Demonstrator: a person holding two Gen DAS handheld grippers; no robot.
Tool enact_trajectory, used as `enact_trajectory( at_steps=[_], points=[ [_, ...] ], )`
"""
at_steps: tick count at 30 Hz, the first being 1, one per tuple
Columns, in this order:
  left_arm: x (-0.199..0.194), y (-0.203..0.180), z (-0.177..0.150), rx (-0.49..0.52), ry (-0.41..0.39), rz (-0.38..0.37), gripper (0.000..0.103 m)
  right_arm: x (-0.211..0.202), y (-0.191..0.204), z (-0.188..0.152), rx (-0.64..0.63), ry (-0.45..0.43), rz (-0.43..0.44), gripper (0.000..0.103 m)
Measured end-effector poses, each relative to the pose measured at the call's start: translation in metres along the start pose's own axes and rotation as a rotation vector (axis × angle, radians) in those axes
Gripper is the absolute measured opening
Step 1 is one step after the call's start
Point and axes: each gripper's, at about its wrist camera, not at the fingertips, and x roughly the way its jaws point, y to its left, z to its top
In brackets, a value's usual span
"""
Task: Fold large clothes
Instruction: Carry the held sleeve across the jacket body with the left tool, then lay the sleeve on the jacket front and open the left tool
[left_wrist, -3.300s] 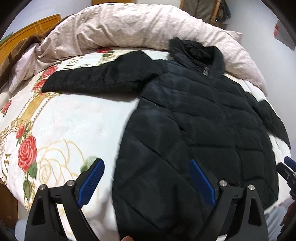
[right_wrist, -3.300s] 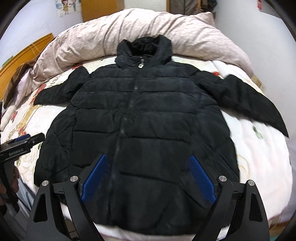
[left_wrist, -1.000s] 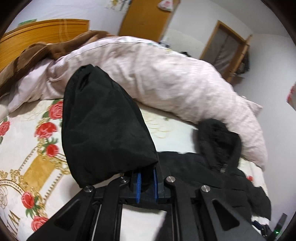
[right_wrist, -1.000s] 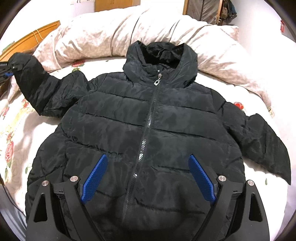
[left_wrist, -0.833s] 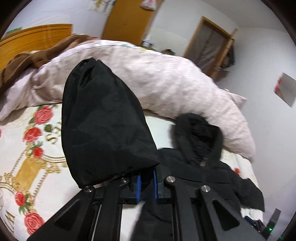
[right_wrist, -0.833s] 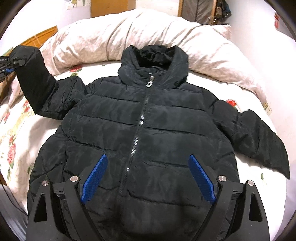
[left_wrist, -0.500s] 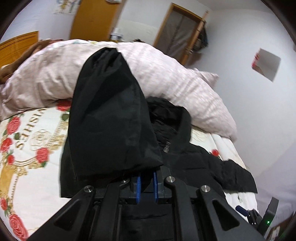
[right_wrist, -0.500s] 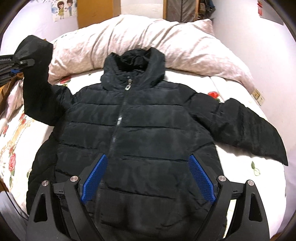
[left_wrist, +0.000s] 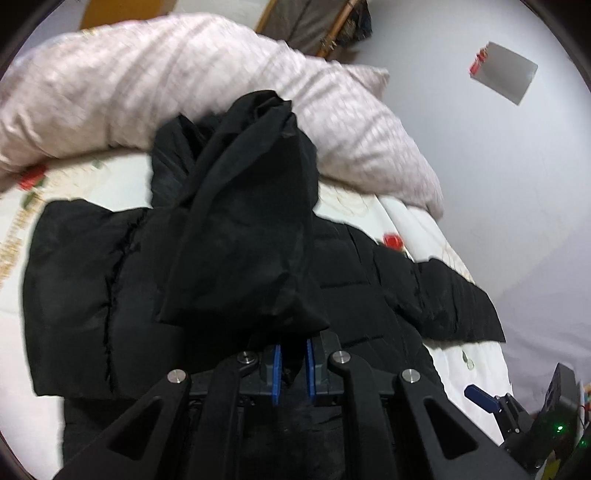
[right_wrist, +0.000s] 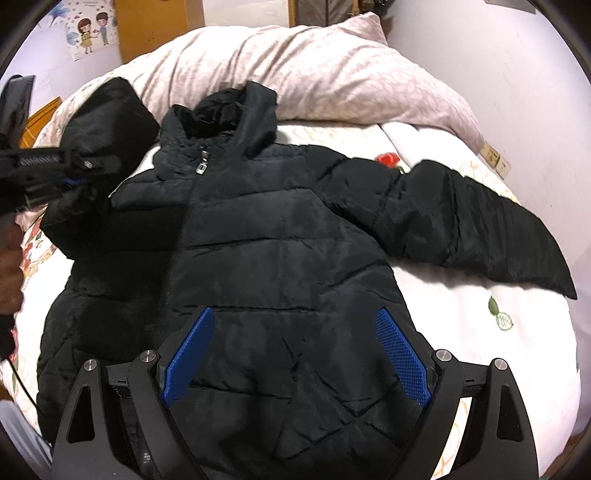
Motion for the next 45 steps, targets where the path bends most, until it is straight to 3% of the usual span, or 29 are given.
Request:
enact_trajectory(
  at_steps=[3,6,8,10,16,20,21,24,26,28,31,38,45],
  points=[
    [0.027,-0.006,-0.008,0.006,0.041,-0.04,0.012,0.011,-0.01,-0.002,0.022,0.018,-0.012,0.089],
    [0.05,-0.015,-0.014,0.014,0.073,-0.077,0.024,0.019,-0.02,-0.004,0.04,0.027,-0.023,0.089],
    [0.061,-0.019,-0.017,0.013,0.086,-0.091,0.054,0.022,-0.025,-0.003,0.049,0.03,-0.026,0.089],
    [0.068,-0.022,-0.017,0.004,0.096,-0.114,0.069,0.024,-0.029,-0.003,0.056,0.028,-0.028,0.089],
    [0.037,-0.024,-0.014,0.009,0.069,-0.175,0.085,0.018,-0.027,0.011,0.075,-0.022,-0.009,0.089],
    [-0.008,-0.002,-0.006,0.042,-0.02,-0.131,0.086,0.021,-0.011,0.03,0.053,-0.058,0.031,0.089],
    [-0.019,0.011,-0.003,0.043,-0.049,-0.094,0.086,0.026,-0.004,0.037,0.04,-0.064,0.045,0.088],
    [-0.04,0.065,0.012,0.008,-0.113,0.056,0.086,0.046,0.012,0.053,-0.002,-0.059,0.057,0.073],
    [-0.043,0.106,0.021,-0.041,-0.138,0.169,0.085,0.067,0.027,0.067,-0.036,-0.052,0.062,0.069],
    [-0.034,0.138,0.026,-0.09,-0.132,0.236,0.079,0.089,0.036,0.076,-0.061,-0.033,0.057,0.062],
    [-0.009,0.171,0.022,-0.15,-0.072,0.261,0.07,0.121,0.039,0.088,-0.058,0.012,0.037,0.056],
    [0.037,0.153,0.001,-0.034,-0.04,0.307,0.071,0.161,0.019,0.078,-0.001,0.082,-0.005,0.056],
    [0.031,0.148,0.006,-0.016,-0.02,0.324,0.071,0.159,0.016,0.082,0.014,0.107,-0.018,0.056]
  ],
)
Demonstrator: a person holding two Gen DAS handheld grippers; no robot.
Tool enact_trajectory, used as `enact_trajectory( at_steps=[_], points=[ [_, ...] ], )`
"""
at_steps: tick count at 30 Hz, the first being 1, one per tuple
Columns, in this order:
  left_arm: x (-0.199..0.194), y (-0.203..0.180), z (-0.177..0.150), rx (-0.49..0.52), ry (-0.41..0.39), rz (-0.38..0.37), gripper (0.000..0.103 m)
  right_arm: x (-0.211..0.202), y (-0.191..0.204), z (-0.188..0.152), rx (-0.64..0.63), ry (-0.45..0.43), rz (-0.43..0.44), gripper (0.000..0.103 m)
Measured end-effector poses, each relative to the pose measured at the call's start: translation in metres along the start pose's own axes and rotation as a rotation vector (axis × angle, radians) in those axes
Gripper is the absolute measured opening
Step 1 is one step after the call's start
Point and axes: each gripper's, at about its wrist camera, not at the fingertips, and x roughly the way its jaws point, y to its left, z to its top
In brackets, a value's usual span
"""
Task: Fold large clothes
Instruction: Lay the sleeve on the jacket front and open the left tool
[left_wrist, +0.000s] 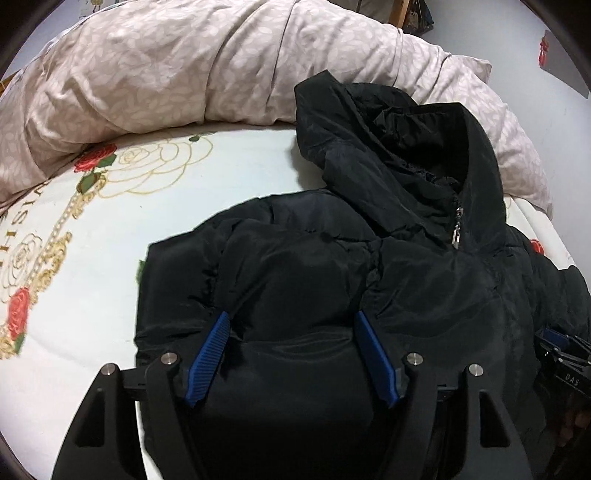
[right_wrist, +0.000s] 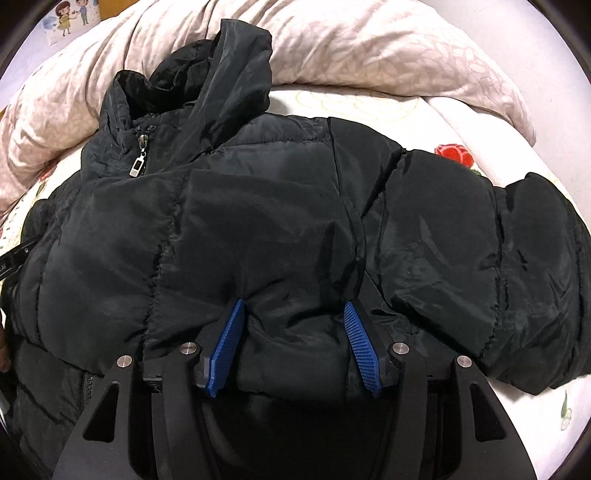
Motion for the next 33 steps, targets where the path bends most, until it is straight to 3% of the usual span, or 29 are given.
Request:
enact_trajectory(
  at_steps=[6,14,24,33],
  points=[
    [-0.064,0.008,-0.003,-0.051,-0.062,-0.066,0.071,-0.069,-0.005,-0.021,0.005,-0.088,-0.001,0.056],
    [-0.15,-0.008,-0.058,-0.035,-0.072,-0.059,0.071,-0.154,-0.007,-0.078,0.037,-0.152,0.012,0.056],
    [-0.201,-0.028,-0.113,-0.01,-0.017,-0.088,0.072,-0.211,-0.008,-0.131,0.055,-0.168,0.04,0.058],
    [-0.205,-0.048,-0.113,0.025,-0.011,-0.109,0.072,-0.221,-0.036,-0.142,0.124,-0.172,0.045,0.063]
  ],
)
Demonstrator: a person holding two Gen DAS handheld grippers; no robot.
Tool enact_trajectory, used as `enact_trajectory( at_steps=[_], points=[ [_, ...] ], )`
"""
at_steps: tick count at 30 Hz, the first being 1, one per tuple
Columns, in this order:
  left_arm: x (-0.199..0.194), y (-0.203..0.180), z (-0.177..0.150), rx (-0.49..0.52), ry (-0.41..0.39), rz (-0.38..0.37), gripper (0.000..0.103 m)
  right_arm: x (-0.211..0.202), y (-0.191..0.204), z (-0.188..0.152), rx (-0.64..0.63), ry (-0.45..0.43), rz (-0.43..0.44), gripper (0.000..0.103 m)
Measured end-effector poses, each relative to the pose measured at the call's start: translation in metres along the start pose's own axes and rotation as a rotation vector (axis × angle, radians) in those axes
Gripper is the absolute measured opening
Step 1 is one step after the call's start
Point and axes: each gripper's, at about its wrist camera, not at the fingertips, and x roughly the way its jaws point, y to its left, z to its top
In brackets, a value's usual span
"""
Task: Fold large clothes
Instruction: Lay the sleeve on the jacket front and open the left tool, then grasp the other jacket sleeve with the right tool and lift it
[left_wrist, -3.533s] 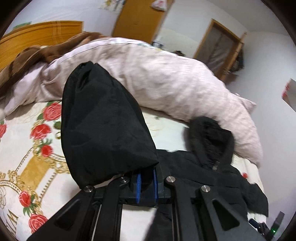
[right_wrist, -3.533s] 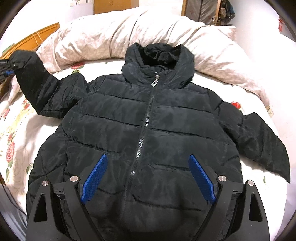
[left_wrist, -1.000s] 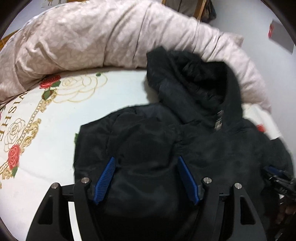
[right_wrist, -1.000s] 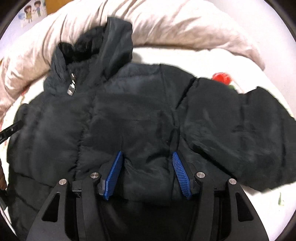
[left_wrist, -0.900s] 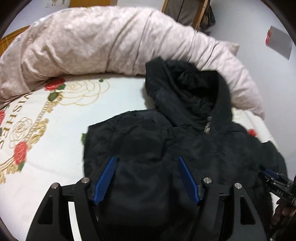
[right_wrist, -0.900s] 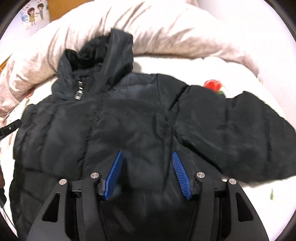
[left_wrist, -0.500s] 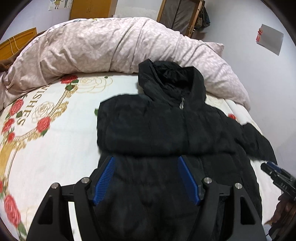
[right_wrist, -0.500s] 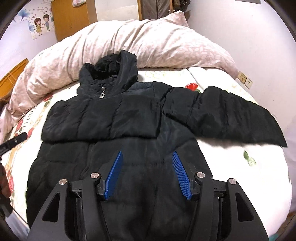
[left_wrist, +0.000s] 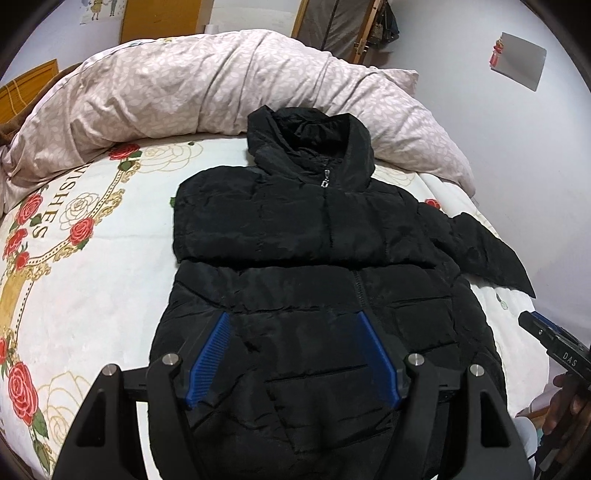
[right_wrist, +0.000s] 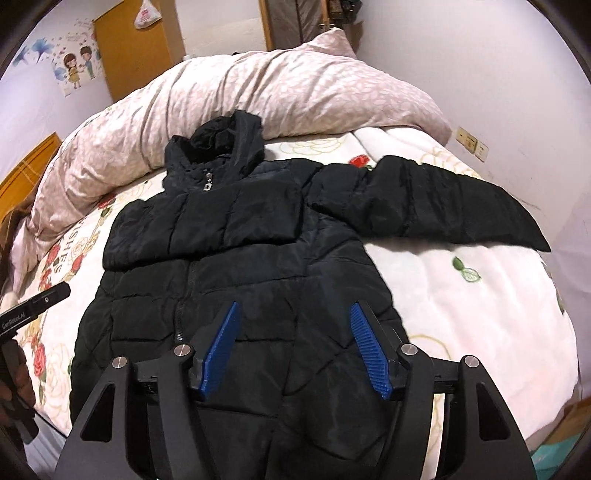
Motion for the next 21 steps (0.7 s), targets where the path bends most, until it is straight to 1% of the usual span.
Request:
enact_trajectory(
  at_steps=[6,8,10,13,16,21],
  points=[
    [0.021,-0.017,0.013,0.04,0.002,-0.006,0.072,0.015,-0.034,0.008,0.068,0.01,-0.021,0.064],
    [0.033,-0.021,0.019,0.054,0.003,-0.007,0.072,0.023,-0.052,0.014,0.097,0.01,-0.039,0.065],
    [0.046,-0.026,0.027,0.061,0.004,-0.008,0.072,0.033,-0.072,0.021,0.135,0.01,-0.051,0.069],
    [0.067,-0.032,0.037,0.078,0.002,-0.005,0.072,0.048,-0.105,0.029,0.206,0.01,-0.079,0.069],
    [0.089,-0.035,0.048,0.086,0.0,-0.004,0.072,0.065,-0.141,0.037,0.277,0.008,-0.124,0.069],
    [0.13,-0.035,0.064,0.107,0.005,0.018,0.072,0.099,-0.203,0.044,0.407,0.017,-0.18,0.069]
  ],
)
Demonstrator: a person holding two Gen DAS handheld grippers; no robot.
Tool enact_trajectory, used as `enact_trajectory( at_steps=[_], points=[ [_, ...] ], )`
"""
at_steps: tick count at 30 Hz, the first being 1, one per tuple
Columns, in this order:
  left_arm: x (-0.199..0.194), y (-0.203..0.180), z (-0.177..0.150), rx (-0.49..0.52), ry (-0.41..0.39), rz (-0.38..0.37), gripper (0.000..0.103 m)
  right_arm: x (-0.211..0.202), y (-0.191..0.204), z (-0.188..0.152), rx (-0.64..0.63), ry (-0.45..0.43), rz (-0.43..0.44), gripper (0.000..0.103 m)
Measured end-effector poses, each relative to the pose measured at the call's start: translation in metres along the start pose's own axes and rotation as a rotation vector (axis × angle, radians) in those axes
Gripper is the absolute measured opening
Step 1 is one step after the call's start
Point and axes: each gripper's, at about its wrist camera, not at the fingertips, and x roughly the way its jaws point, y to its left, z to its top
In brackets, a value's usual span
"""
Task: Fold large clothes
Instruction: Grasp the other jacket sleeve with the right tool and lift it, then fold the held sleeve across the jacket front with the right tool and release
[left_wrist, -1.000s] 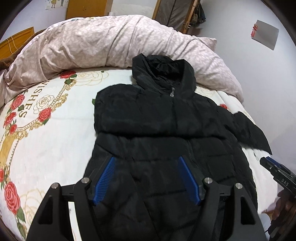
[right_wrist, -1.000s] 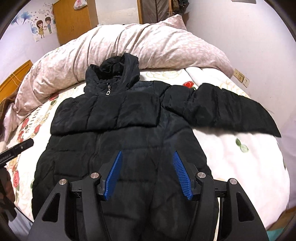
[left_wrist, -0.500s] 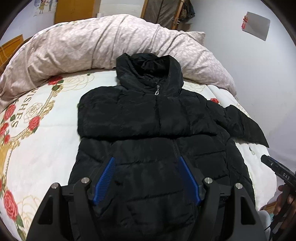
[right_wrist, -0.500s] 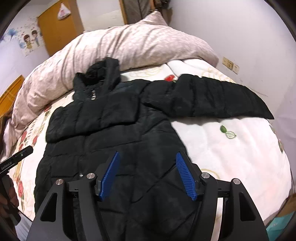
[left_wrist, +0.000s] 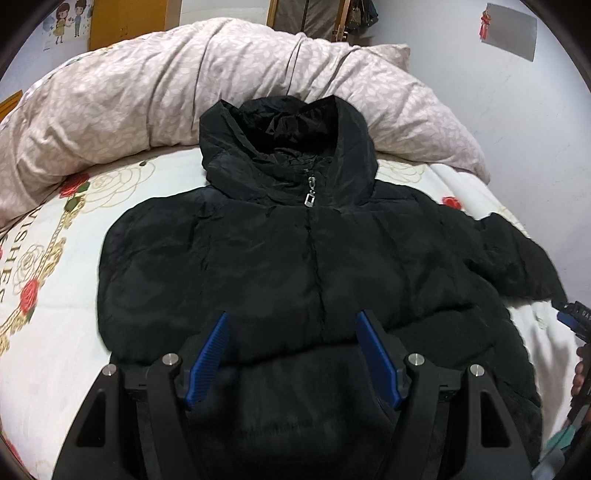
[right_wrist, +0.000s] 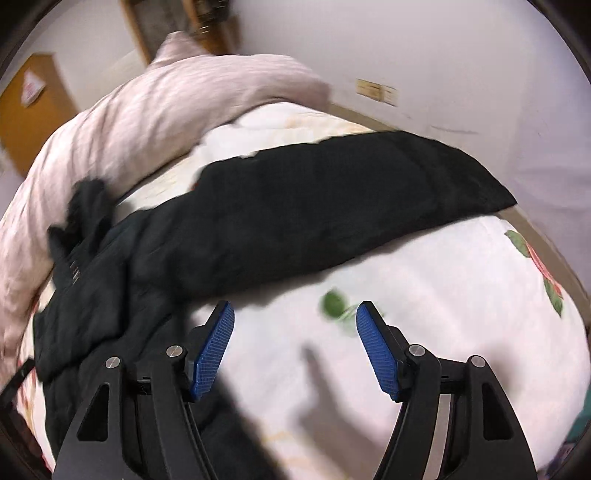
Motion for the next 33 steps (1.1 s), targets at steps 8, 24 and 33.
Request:
enact_trajectory(
  at_steps=[8,24,33],
  points=[
    [0.052,0.009,0.015,0.009,0.014,0.033,0.072,0.037,-0.056,0.037,0.201,-0.045,0.045,0.069],
    [0.054,0.01,0.024,-0.008,0.012,0.005,0.075,0.001,-0.05,0.071,0.245,-0.176,0.061,0.012],
    [0.002,0.011,0.032,0.001,-0.037,0.012,0.075,-0.086,0.032,0.089,0.073,-0.285,0.184,0.012]
  ],
)
